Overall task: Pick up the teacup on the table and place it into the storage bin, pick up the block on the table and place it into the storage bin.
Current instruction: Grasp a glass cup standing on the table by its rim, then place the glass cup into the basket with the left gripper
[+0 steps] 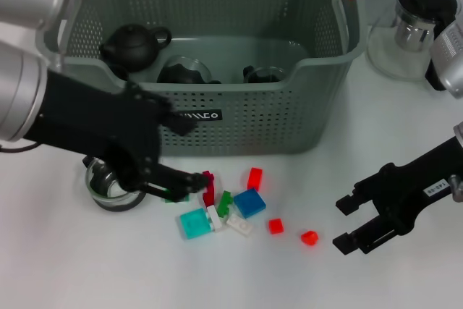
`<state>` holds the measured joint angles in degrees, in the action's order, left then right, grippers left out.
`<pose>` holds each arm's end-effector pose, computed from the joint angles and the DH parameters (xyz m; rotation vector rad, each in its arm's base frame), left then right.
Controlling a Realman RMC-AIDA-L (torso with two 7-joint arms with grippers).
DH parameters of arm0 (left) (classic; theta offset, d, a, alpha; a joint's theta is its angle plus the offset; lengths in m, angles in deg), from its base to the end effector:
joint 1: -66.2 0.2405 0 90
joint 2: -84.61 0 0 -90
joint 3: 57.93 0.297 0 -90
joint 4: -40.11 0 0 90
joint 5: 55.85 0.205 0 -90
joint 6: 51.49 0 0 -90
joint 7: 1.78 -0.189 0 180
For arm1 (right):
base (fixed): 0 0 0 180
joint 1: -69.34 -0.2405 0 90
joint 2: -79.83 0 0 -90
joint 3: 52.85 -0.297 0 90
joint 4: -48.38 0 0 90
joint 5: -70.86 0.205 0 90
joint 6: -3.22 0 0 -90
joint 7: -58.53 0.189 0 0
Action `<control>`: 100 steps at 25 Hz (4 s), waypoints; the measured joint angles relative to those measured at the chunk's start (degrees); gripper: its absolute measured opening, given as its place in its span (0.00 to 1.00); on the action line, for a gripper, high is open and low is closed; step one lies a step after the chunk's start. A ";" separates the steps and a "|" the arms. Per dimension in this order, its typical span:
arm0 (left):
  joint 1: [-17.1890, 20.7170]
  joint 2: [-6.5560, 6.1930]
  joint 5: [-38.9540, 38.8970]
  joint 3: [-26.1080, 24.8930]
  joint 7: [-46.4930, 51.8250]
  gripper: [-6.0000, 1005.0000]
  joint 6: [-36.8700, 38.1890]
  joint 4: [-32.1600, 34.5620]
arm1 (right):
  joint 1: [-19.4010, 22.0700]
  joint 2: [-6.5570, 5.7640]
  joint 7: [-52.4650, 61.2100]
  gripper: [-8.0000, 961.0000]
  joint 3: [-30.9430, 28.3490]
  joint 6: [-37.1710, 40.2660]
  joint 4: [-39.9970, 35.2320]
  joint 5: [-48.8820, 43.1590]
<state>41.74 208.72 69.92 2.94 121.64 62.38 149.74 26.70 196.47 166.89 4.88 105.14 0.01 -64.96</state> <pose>-0.1547 0.2941 0.0058 -2.9105 -0.2819 0.0052 0.2361 0.3523 -0.0668 2.9137 -0.7025 0.1503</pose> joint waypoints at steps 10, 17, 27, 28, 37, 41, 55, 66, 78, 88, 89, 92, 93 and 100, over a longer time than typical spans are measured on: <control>0.23 0.02 16.97 2.71 -6.27 0.84 -7.90 -14.25 | -0.11 0.92 0.40 0.86 0.01 -0.91 0.11 -0.02; 0.20 0.23 21.92 7.83 -5.19 0.84 -13.07 -19.24 | -0.18 1.16 0.45 0.86 0.02 -1.37 0.12 -0.04; 0.02 0.26 28.17 9.98 -3.53 0.83 -21.65 -25.84 | -0.17 1.31 1.22 0.86 0.08 -1.50 0.20 -0.14; 0.03 0.26 28.38 10.11 -3.50 0.83 -22.20 -26.37 | -0.16 1.31 1.23 0.86 0.08 -1.52 0.20 -0.14; -0.14 0.17 28.88 10.90 -3.38 0.81 -24.84 -30.01 | -0.24 1.32 1.84 0.86 0.02 -1.57 0.21 -0.15; -0.22 0.19 28.97 11.15 -2.90 0.81 -25.94 -31.22 | -0.33 1.32 1.86 0.86 0.01 -1.65 0.21 -0.15; 0.12 0.26 29.67 12.39 -1.92 0.62 -28.35 -32.18 | -0.35 1.19 1.87 0.86 0.01 -1.64 0.21 -0.15; 0.75 0.31 29.81 14.95 -1.91 0.24 -28.97 -31.45 | -0.34 0.97 2.21 0.86 0.01 -1.65 0.17 -0.15; 0.94 0.38 26.94 14.76 0.91 0.05 -12.50 -19.13 | -0.25 0.81 2.07 0.86 0.01 -2.24 0.15 -0.13; -3.97 0.25 6.09 10.12 7.84 0.05 -1.55 -8.51 | -0.28 0.78 1.91 0.86 0.01 -2.24 0.21 -0.15; -5.30 0.25 4.59 8.98 8.77 0.05 -1.61 -8.46 | -0.30 0.78 1.89 0.86 0.01 -2.19 0.21 -0.15; -9.61 0.15 0.55 4.46 11.30 0.05 -1.86 -8.39 | -0.35 0.79 1.88 0.86 0.02 -2.10 0.20 -0.15; -11.24 0.07 -0.07 2.71 11.93 0.05 -2.05 -8.40 | -0.34 0.79 1.88 0.86 0.02 -2.10 0.20 -0.14; -22.42 -3.12 8.71 -4.13 14.84 0.05 -10.65 -16.99 | -0.31 0.69 2.00 0.86 0.21 -2.05 0.23 -0.15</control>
<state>19.32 205.59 78.63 -1.19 136.49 51.72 132.75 26.39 197.16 168.89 5.09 103.09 0.24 -65.11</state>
